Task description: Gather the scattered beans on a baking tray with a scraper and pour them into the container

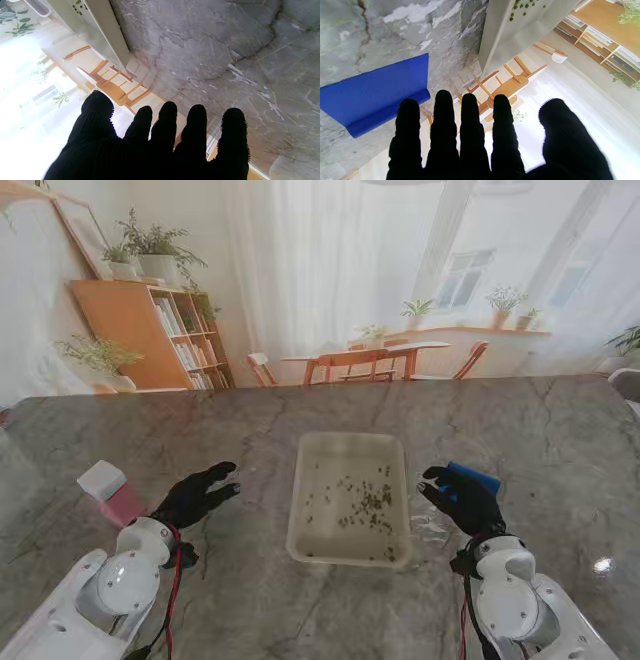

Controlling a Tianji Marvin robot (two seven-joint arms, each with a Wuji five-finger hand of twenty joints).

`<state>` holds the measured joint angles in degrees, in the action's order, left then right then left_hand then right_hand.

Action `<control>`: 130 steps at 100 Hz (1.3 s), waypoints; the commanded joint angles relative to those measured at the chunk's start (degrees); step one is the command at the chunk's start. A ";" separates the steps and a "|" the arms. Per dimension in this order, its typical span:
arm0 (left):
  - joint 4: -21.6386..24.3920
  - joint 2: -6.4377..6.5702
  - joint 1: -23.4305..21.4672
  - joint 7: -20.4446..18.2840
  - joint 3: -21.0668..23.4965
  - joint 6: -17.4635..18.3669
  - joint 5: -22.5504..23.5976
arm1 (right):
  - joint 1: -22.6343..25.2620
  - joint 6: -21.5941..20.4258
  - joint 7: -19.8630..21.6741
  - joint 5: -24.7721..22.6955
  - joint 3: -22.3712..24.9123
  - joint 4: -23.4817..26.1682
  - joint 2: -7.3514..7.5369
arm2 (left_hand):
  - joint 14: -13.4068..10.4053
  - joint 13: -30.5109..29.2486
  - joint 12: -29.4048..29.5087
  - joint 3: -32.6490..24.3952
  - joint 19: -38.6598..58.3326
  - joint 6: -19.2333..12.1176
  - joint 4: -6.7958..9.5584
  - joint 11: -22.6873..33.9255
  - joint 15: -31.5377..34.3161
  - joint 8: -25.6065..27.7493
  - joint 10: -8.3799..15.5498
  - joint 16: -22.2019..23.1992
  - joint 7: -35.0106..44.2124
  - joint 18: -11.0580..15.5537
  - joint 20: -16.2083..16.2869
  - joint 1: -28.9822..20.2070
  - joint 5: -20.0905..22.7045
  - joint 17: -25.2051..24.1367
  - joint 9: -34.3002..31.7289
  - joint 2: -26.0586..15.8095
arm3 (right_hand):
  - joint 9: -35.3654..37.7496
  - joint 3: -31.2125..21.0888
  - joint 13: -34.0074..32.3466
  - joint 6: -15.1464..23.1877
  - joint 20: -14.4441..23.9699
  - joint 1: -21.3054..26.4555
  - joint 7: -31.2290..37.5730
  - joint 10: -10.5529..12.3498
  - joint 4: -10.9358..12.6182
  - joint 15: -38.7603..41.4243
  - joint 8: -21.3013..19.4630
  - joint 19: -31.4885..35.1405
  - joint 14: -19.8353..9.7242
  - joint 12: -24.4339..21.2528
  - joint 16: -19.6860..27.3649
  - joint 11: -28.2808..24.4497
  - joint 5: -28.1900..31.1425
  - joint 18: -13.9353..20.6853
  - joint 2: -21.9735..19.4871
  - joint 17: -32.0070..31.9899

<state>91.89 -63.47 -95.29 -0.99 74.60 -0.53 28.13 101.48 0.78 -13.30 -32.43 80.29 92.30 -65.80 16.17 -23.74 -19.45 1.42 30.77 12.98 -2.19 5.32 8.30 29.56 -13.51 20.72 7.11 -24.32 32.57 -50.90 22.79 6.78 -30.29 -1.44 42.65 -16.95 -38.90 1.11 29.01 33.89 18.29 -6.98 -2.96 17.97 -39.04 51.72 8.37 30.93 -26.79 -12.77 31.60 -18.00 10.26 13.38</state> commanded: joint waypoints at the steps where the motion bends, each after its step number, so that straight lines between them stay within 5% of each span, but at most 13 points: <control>1: -0.05 -0.21 -0.28 0.03 -0.08 0.18 0.05 | 0.20 -0.25 0.77 0.11 0.10 -0.09 -0.06 | 0.07 -1.65 -0.09 0.94 1.42 0.35 0.28 -0.20 1.24 -0.09 0.11 0.32 0.08 -1.39 1.86 -1.10 1.34 -0.24 -0.44 -3.74 | -0.21 1.20 0.84 0.03 -0.35 0.12 -0.45 0.28 1.13 0.00 0.21 0.66 -0.60 -0.85 0.32 0.61 -0.91 0.87 -1.27 -0.40; 77: 4.77 -0.16 -4.05 1.11 1.25 0.06 2.54 | 0.32 -1.87 0.69 -0.48 0.53 -0.12 0.06 | -0.20 -1.51 -0.08 0.93 1.36 0.37 0.34 -0.19 1.11 -0.03 0.32 0.42 0.11 -1.40 1.84 -1.30 1.41 -0.24 -0.36 -2.66 | 0.20 1.26 0.44 0.16 -0.46 0.25 -0.45 0.20 1.16 0.08 0.20 0.87 -0.62 -0.76 0.25 0.53 -0.72 0.65 -1.23 -0.26; 101: 10.76 -1.22 -9.38 9.70 3.54 5.19 6.33 | 0.30 -1.66 1.48 -0.44 0.66 -0.30 0.20 | -1.08 -2.39 -0.45 0.78 3.27 0.64 0.56 0.28 1.73 0.39 0.92 0.77 0.60 -0.21 2.64 -1.74 1.80 1.11 -1.07 -0.06 | 0.23 1.26 0.57 0.01 -0.48 0.28 -0.39 0.21 1.15 -0.02 0.18 0.86 -0.43 -0.75 0.28 0.54 -0.55 0.53 -1.29 -0.30; 113: 14.70 -1.78 -13.34 17.94 5.60 8.49 14.33 | 0.46 -1.61 1.09 -0.69 0.63 -0.11 0.15 | -2.96 -3.49 -1.75 0.59 7.64 0.05 0.65 1.07 2.88 2.70 2.28 2.13 2.18 2.00 4.07 -2.08 1.90 2.22 -1.64 0.36 | 0.31 1.27 0.56 0.17 -0.45 0.37 -0.37 0.26 1.15 -0.04 0.17 0.91 -0.58 -0.73 0.28 0.52 -0.53 0.30 -1.29 -0.30; 130: 19.98 -1.27 -19.04 21.98 12.64 7.81 25.57 | 0.57 -1.30 0.87 -0.88 0.65 0.00 0.13 | -4.07 -1.27 -4.04 0.61 9.61 0.54 0.60 1.74 2.67 8.09 3.06 3.02 4.24 4.74 2.89 -2.42 0.69 1.16 -0.14 -0.14 | 0.51 1.32 0.43 0.02 -0.34 0.43 -0.28 0.07 1.15 0.01 0.14 1.07 -0.43 -0.68 0.25 0.43 -0.31 0.03 -1.32 -0.35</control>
<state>110.87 -65.60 -112.93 20.42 85.51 8.54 54.49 101.76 -0.80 -13.12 -33.25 80.92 92.23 -65.69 13.27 -26.66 -22.48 1.42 39.44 13.49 -2.19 6.72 11.03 35.91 -11.21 23.07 10.08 -21.41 34.65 -51.72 24.02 8.95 -31.38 -1.23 42.87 -16.48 -38.90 1.05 29.00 33.93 18.29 -6.98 -2.96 17.97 -39.04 51.89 8.37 30.93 -26.78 -12.77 31.60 -18.01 10.24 13.38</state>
